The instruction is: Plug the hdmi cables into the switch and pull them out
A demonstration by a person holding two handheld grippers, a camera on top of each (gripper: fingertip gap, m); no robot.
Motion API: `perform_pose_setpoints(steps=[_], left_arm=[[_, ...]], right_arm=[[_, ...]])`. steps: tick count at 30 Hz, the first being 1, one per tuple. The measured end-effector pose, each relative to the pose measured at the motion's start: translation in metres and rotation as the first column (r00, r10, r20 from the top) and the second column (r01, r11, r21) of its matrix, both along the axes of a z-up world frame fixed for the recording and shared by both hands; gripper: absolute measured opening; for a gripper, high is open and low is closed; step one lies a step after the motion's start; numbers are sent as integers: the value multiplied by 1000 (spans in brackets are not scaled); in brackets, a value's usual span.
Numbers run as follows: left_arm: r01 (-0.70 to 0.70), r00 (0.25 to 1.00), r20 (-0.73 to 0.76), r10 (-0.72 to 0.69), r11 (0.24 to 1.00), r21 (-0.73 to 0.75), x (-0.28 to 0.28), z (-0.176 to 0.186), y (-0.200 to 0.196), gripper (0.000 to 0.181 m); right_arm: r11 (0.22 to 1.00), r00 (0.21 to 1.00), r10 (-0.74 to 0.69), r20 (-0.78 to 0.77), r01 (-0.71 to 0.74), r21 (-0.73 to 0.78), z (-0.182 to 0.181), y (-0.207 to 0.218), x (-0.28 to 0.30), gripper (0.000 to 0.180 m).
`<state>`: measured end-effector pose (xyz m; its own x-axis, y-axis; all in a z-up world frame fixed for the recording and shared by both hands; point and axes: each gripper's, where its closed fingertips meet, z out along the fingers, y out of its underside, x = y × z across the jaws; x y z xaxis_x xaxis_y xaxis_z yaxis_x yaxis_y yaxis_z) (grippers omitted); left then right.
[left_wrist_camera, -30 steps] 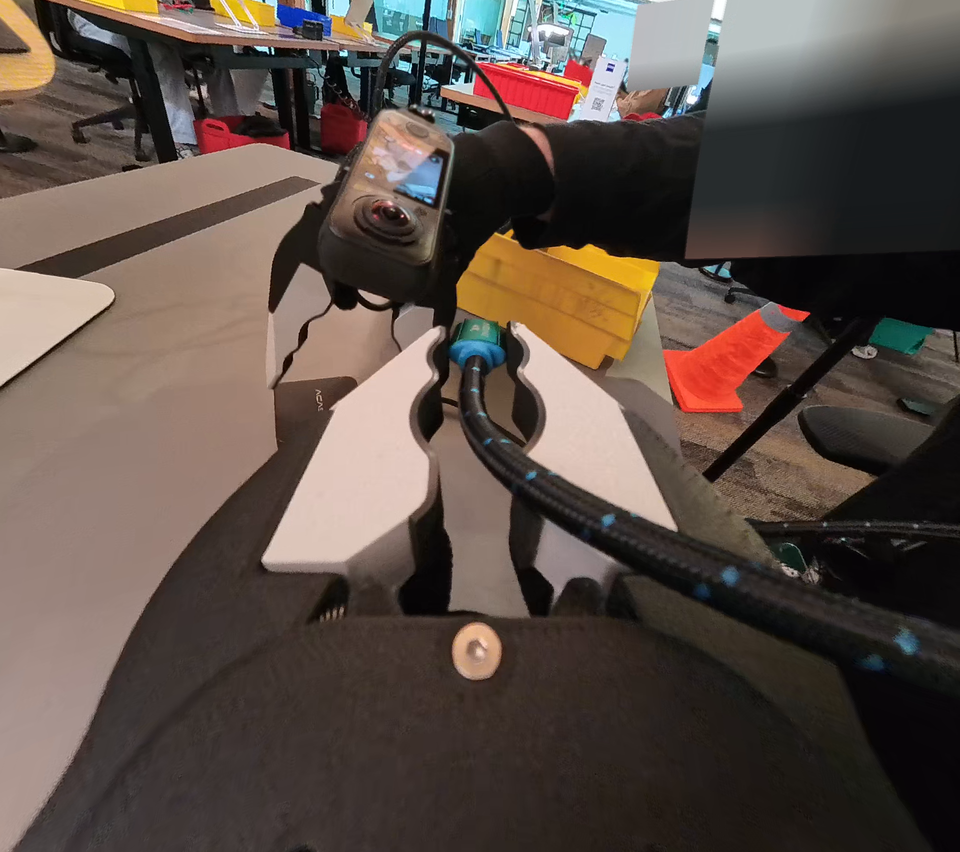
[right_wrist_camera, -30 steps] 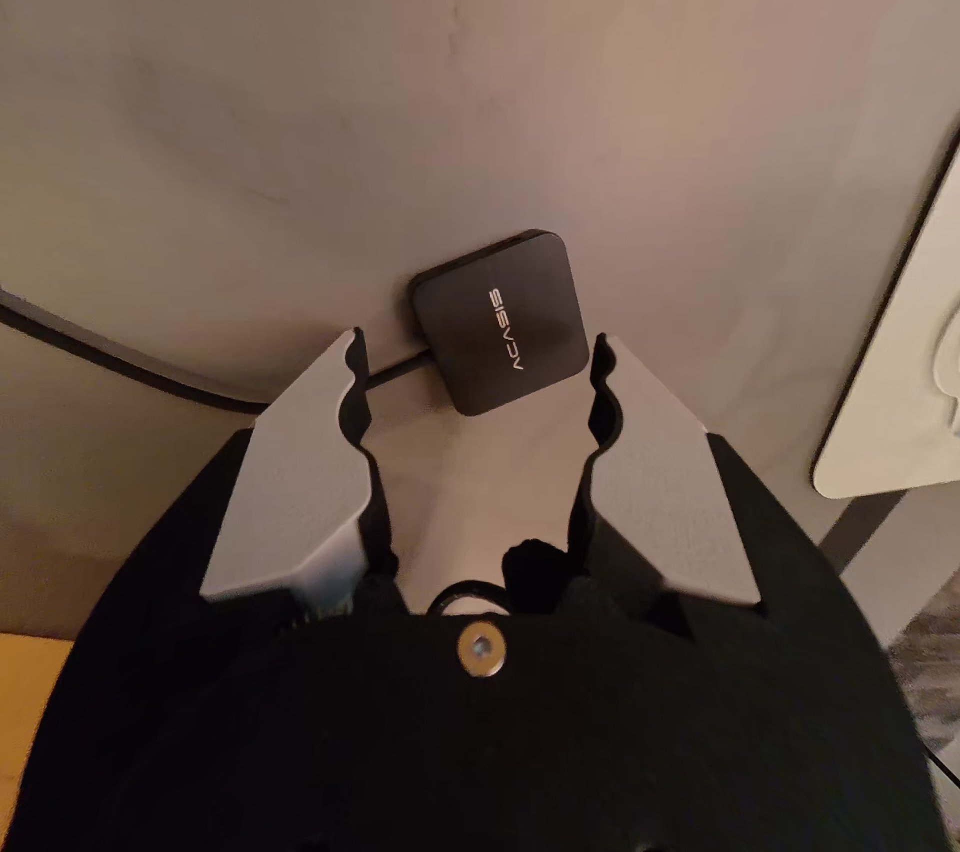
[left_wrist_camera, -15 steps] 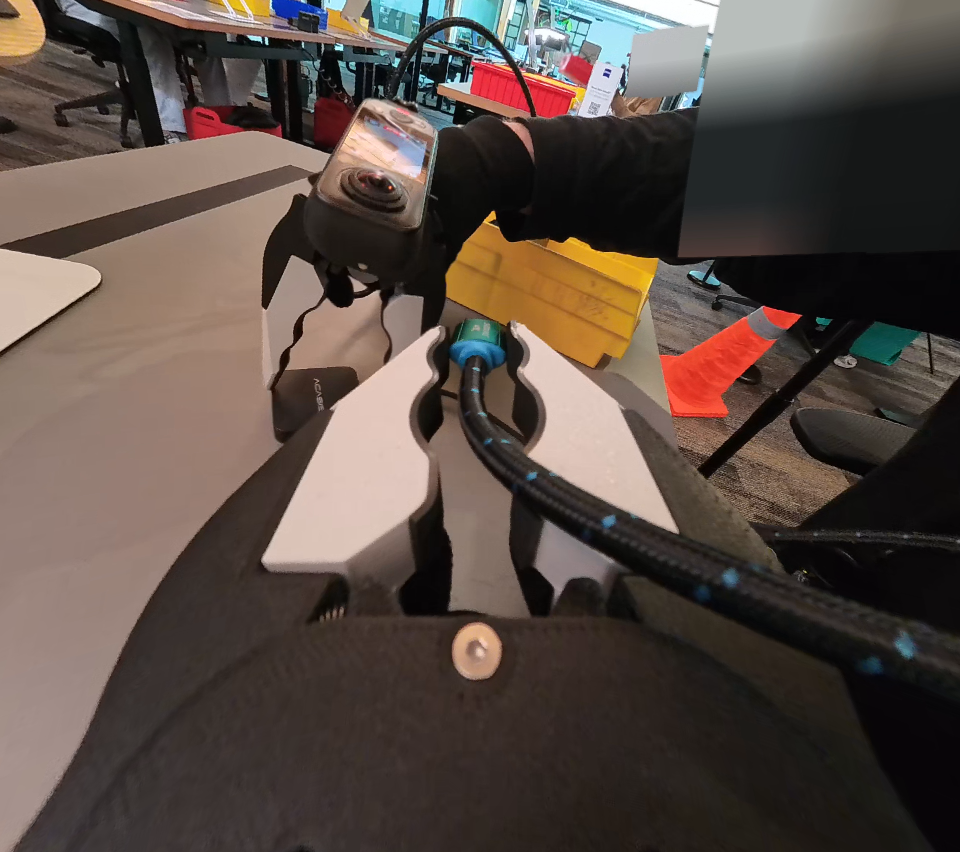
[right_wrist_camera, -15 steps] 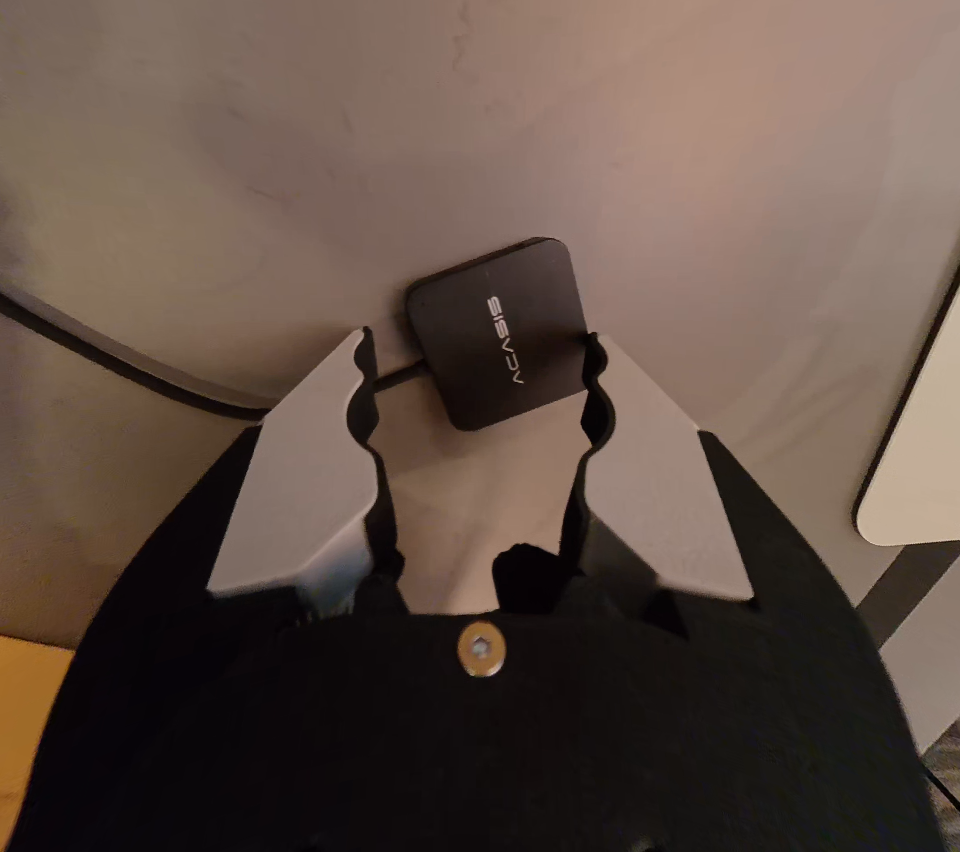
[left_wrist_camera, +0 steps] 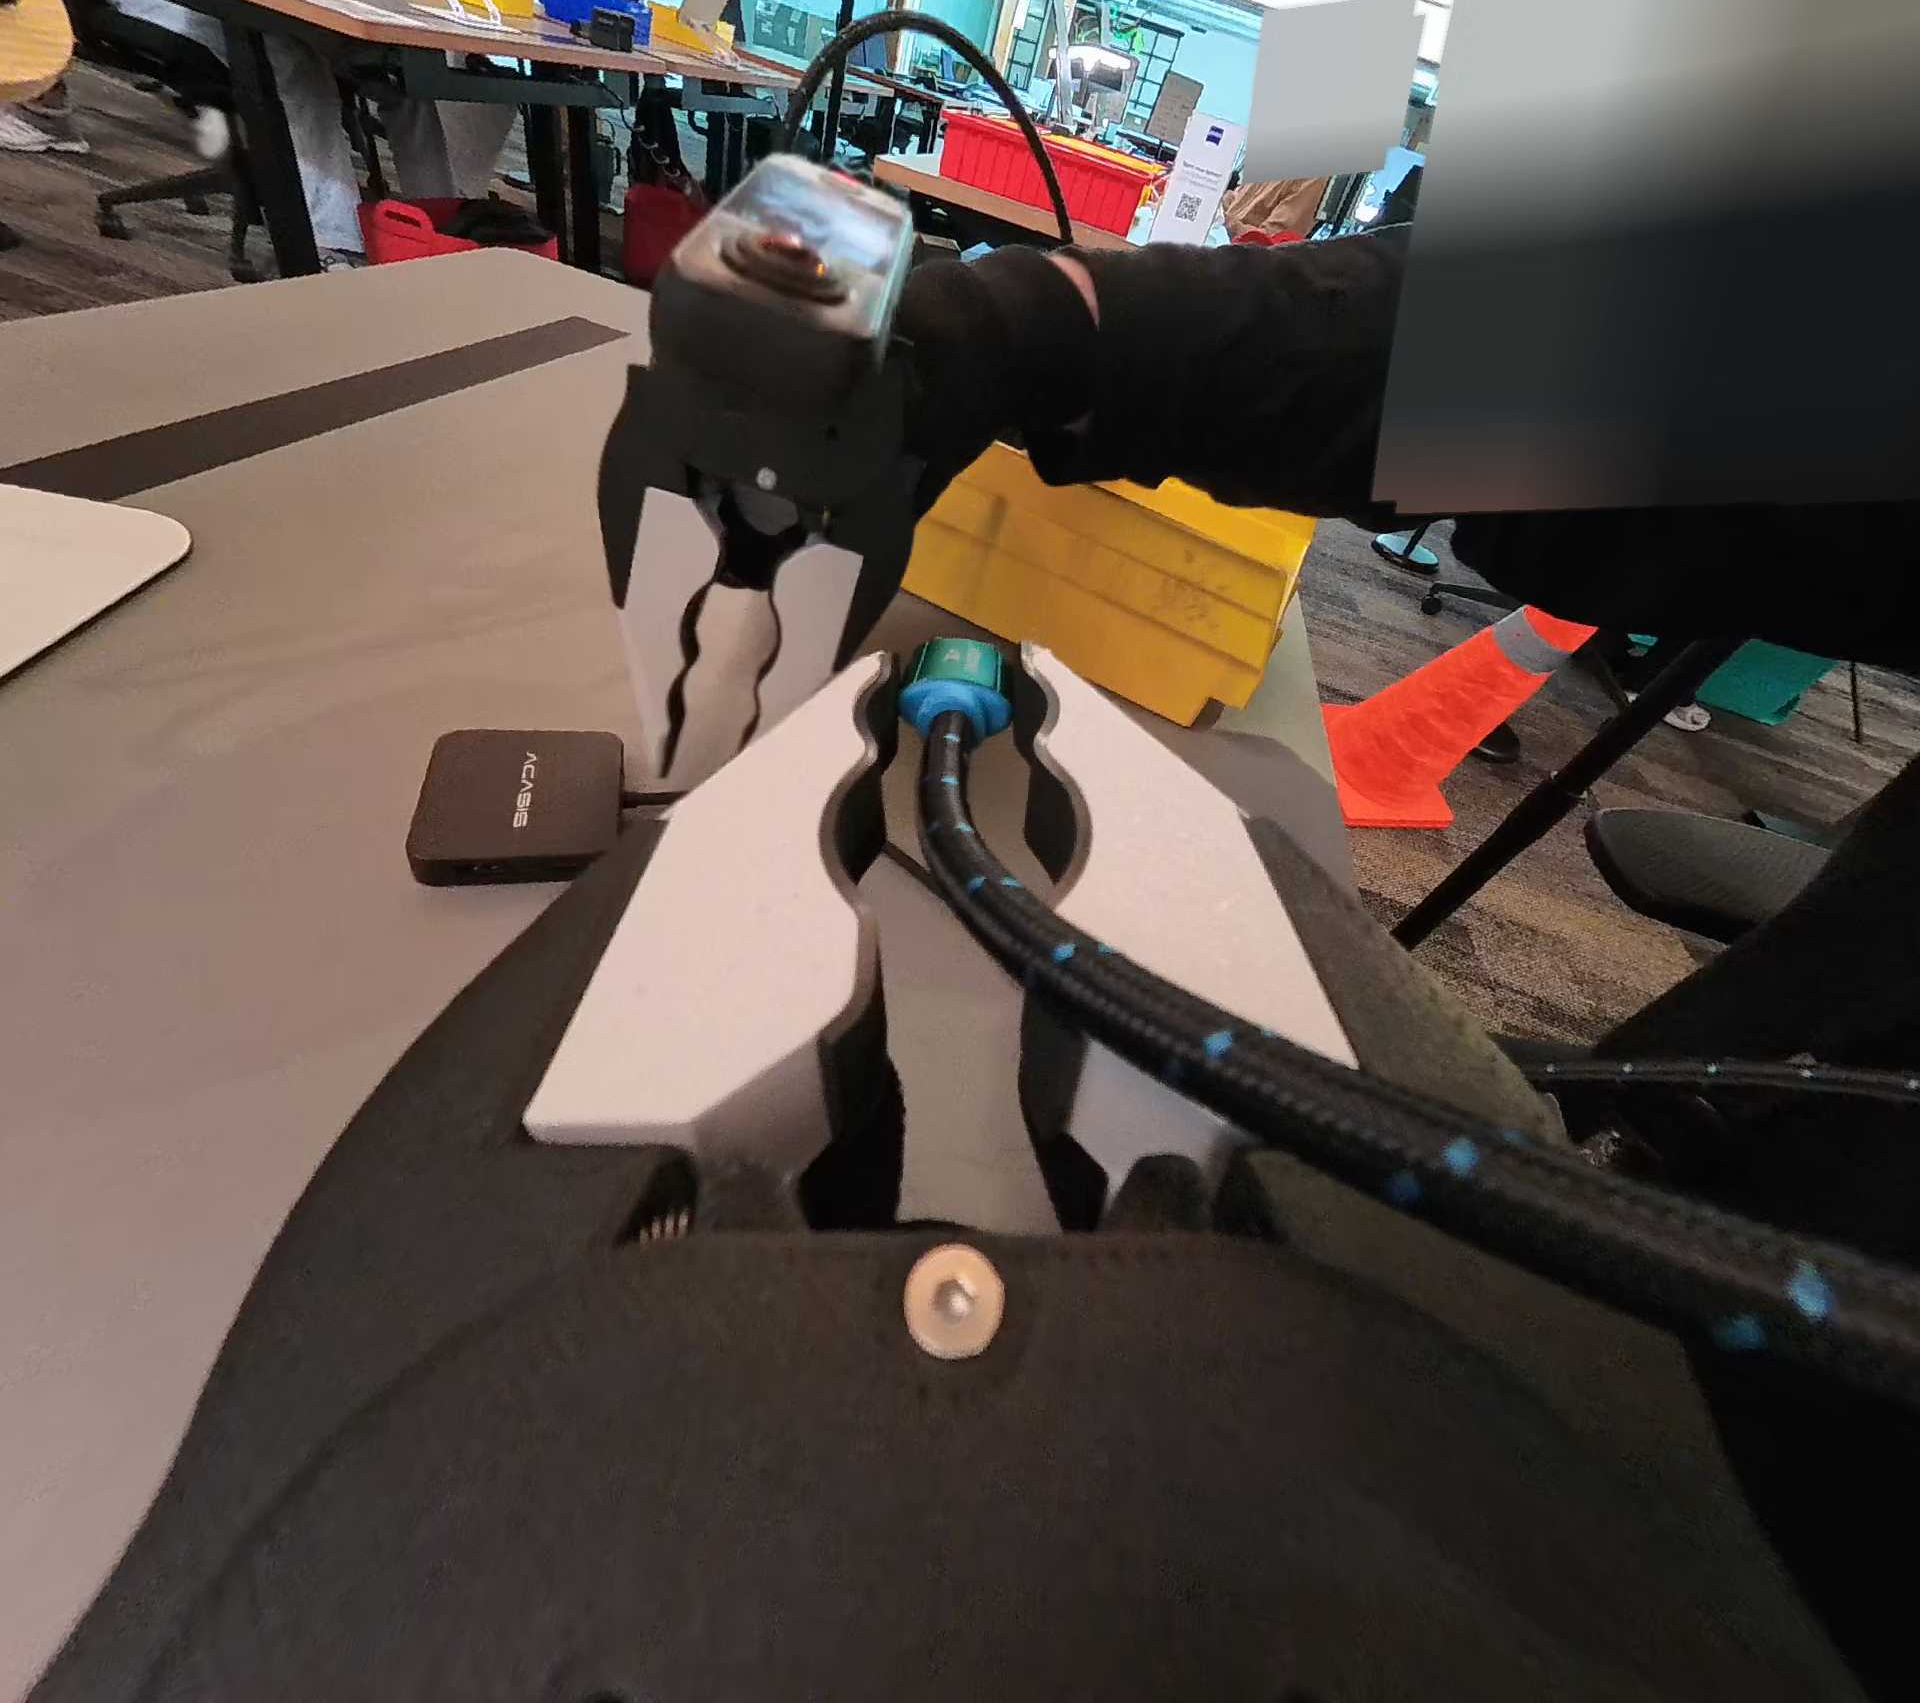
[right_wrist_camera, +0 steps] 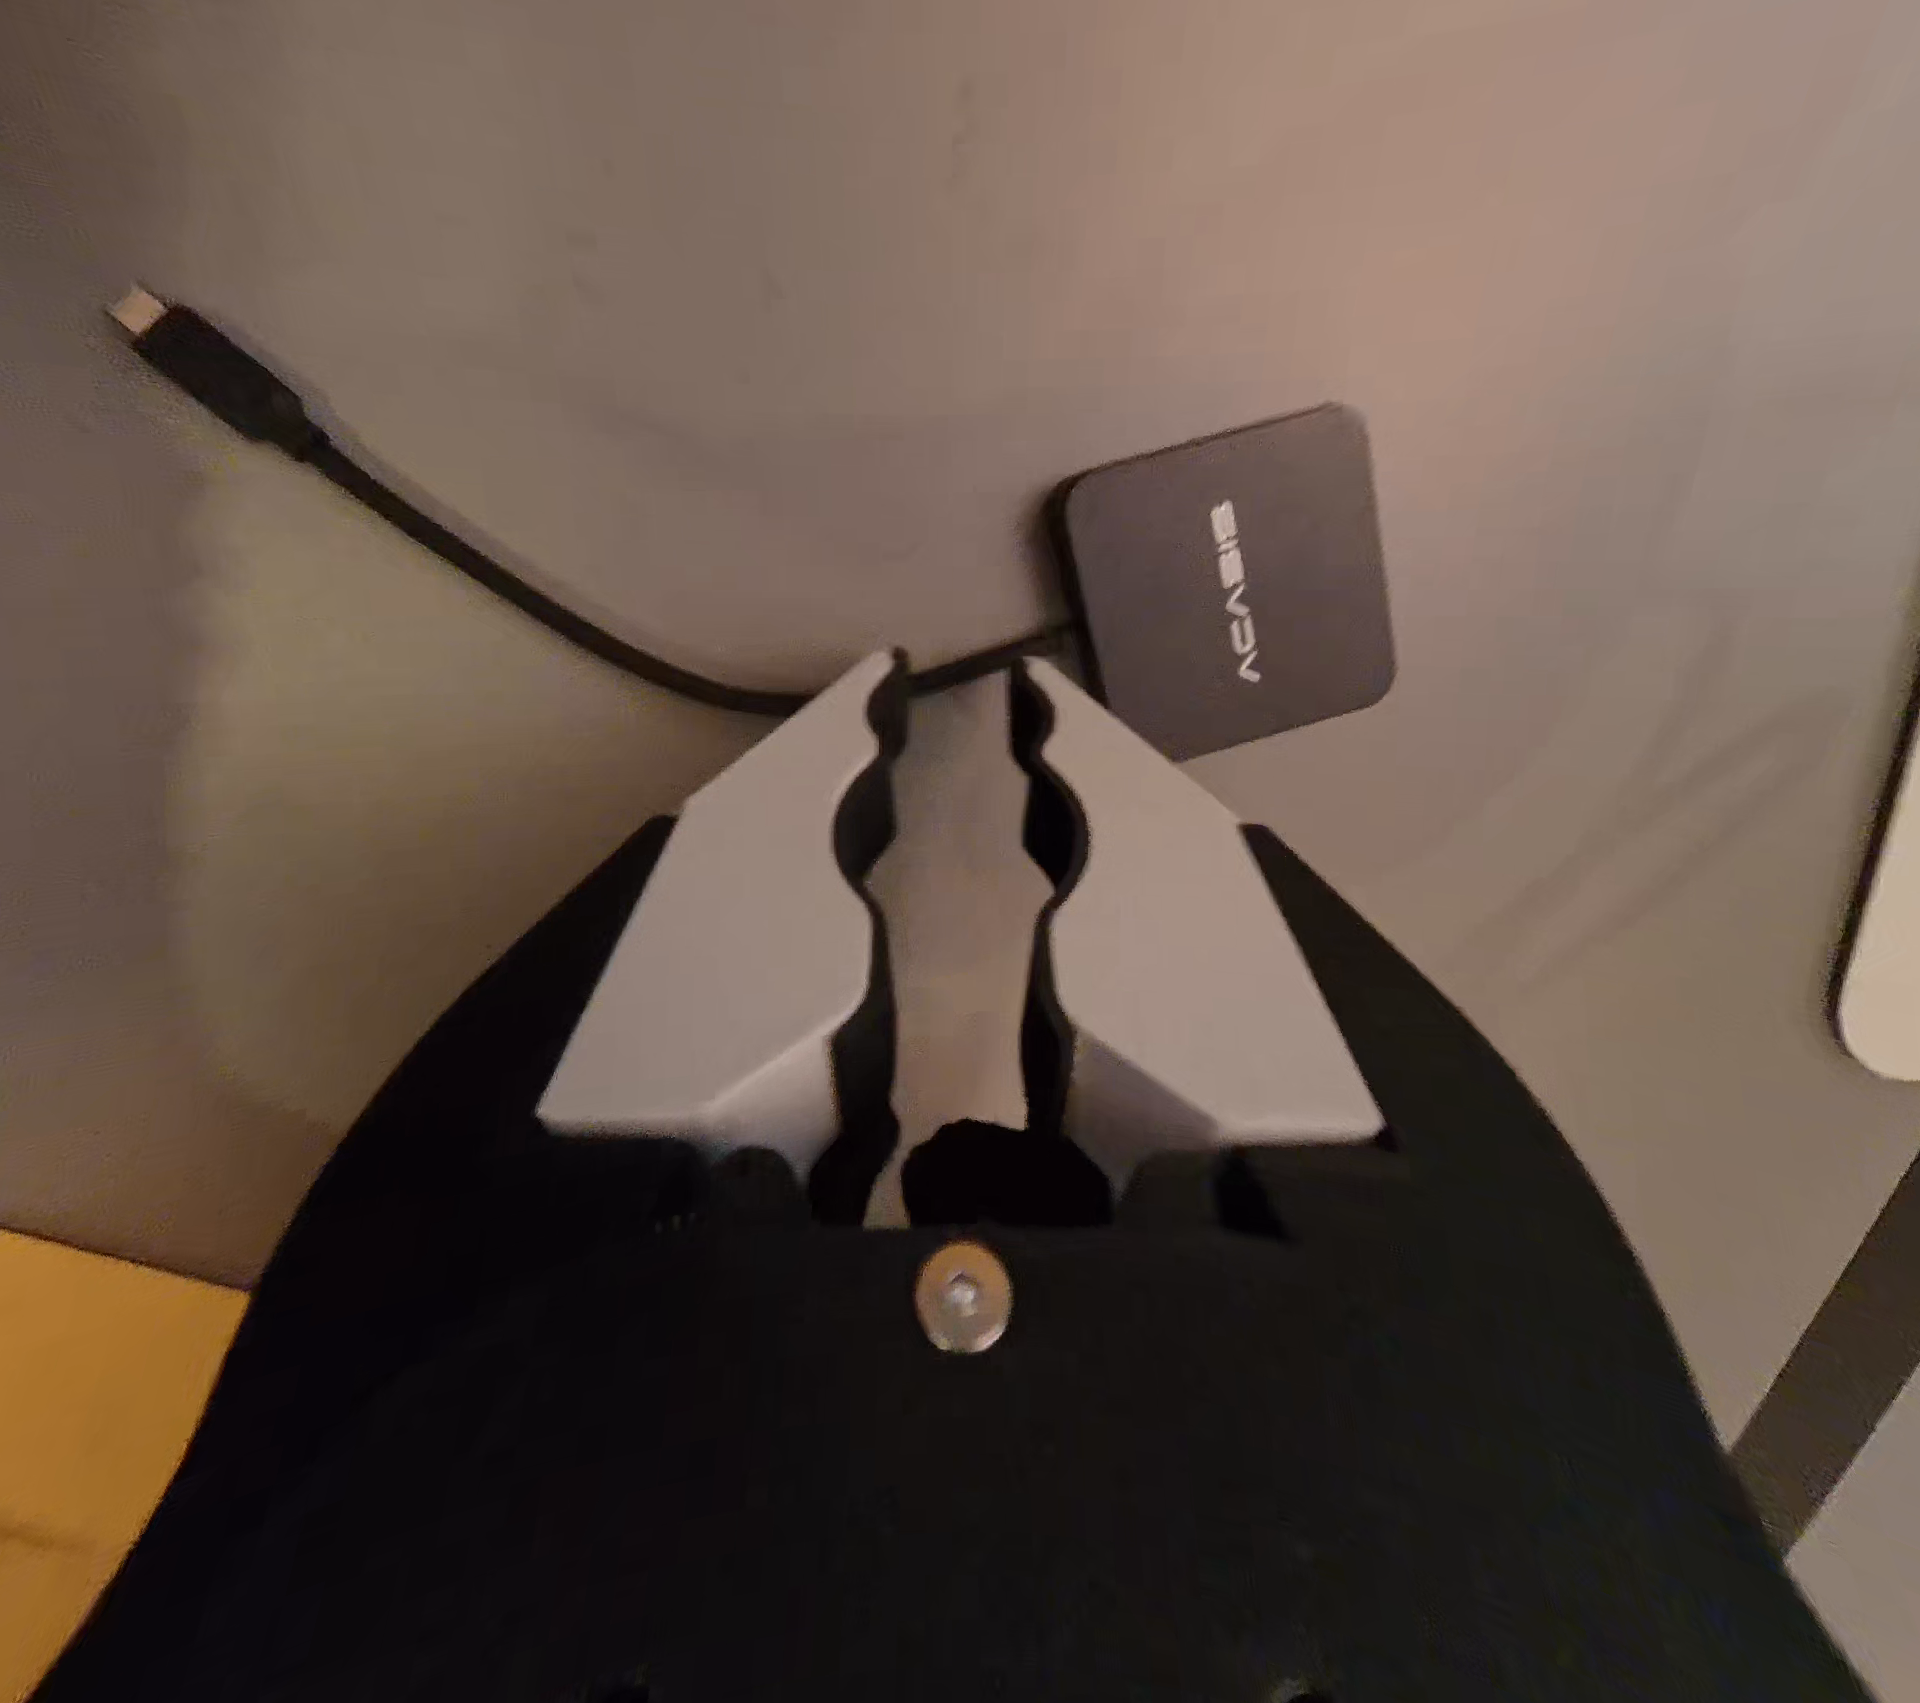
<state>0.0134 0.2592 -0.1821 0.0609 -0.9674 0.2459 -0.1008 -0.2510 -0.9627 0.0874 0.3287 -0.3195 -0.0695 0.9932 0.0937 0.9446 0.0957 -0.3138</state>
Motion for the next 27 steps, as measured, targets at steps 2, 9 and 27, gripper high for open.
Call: perform_pose_setpoints(steps=[2,9,27], left_arm=[[2,1000,-4,-2,1000,1,1,-1,-1,19],[5,1000,-2,-5,1000,-1,2,-1,-1,19],[10,1000,1,-10,1000,-21,-1,-9,3,19]], right_arm=[[999,999,-14,33,13,38,-4,4,4,38],[986,994,-92,-58,99,132,15,31,-14,103],[994,995,99,19,-99,49,-3,35,-18,27]])
